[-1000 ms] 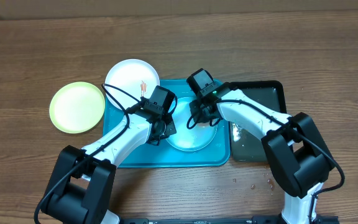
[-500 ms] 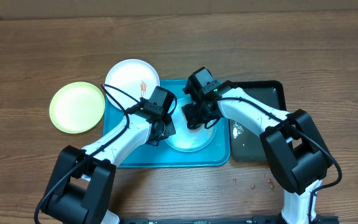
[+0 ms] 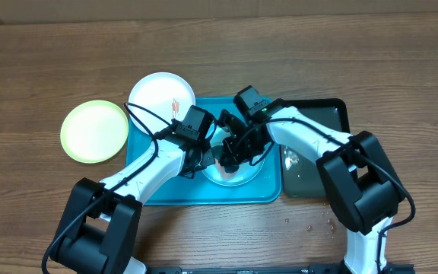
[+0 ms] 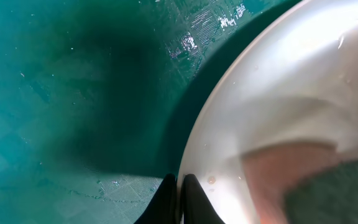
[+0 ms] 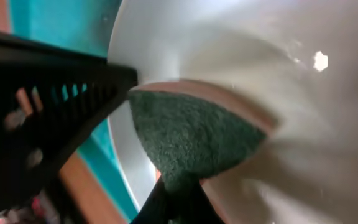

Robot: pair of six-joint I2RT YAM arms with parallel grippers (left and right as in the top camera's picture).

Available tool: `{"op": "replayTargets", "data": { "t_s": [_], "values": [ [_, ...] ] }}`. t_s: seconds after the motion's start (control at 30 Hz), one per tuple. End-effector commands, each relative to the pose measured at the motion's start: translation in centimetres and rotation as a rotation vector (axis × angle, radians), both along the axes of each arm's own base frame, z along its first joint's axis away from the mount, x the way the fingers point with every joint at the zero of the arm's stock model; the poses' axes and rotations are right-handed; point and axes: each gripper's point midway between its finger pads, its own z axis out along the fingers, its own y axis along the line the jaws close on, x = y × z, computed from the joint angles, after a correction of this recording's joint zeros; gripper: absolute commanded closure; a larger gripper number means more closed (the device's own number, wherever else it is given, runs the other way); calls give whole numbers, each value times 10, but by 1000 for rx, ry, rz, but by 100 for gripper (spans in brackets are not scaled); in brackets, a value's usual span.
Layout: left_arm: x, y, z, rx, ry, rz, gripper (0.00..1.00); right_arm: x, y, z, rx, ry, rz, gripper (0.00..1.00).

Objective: Clean dirty plates on tray and stack at the side
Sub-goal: 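Scrub the light-blue plate with the sponge in right gripper, then return sponge to black tray and retract right arm to the right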

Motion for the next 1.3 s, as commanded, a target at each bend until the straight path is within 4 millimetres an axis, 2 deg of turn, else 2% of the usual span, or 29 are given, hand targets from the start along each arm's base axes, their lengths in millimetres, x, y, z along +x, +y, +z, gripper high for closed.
{"op": "replayTargets", "data": {
  "t_s": [0.0,0.1,0.2,0.4,0.53,0.7,0.77,0.93,1.2,1.23,1.27],
  "values": [
    [-4,-2,0,-3,2,-41,95,26,-6,64,171,-87,-20,96],
    [-4,-2,0,-3,2,-41,95,35,-29,92,188,-134,-53,96],
    [-4,-2,0,-3,2,-41,95,41,-60,100,122,-148,-122,96],
    [-4,-2,0,-3,1,-40,94,51,-144,76,-163,-112,-294,96],
    [-3,-3,0,-5,-1,-41,93,48,-184,61,-339,-105,-340,96],
    [-3,-2,0,-5,-1,-41,93,47,-230,39,-609,-108,-493,96],
    [-3,-3,0,-5,-1,-41,93,48,-238,32,-651,-122,-524,96],
    [-3,-3,0,-5,0,-41,93,48,-242,15,-661,-143,-530,96],
    [-3,-2,0,-5,0,-41,91,44,-254,1,-727,-169,-535,96],
    [-3,-3,0,-5,0,-41,91,44,-254,1,-723,-169,-535,95],
    [-3,-3,0,-5,0,-41,91,44,-252,1,-714,-168,-536,85]
  ]
}}
